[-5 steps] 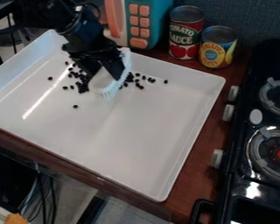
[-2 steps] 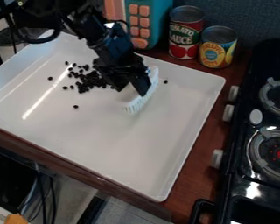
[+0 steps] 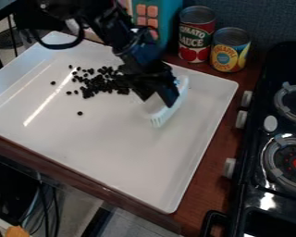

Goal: Sweep into pile

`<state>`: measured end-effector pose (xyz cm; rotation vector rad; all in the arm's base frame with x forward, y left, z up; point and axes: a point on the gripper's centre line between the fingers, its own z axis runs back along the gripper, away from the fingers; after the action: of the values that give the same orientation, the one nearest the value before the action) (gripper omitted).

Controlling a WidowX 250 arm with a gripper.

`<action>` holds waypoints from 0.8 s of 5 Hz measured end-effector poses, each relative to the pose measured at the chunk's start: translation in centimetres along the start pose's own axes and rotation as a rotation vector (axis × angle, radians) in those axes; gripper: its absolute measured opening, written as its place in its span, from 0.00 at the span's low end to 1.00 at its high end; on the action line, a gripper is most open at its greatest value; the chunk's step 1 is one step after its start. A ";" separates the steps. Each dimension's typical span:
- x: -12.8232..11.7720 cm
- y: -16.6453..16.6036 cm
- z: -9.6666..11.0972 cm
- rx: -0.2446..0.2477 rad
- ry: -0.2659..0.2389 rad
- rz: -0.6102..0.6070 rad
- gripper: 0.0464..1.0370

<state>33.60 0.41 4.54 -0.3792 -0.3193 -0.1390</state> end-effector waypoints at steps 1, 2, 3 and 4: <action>0.2 -1.1 -0.5 0.005 0.009 0.007 0.68; 0.7 -0.6 -1.0 0.100 -0.014 0.073 0.68; 0.5 0.1 -1.0 0.148 -0.012 0.119 0.68; 1.3 1.3 0.3 0.173 -0.012 0.173 0.68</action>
<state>35.03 1.61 4.78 -0.2344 -0.3070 0.0601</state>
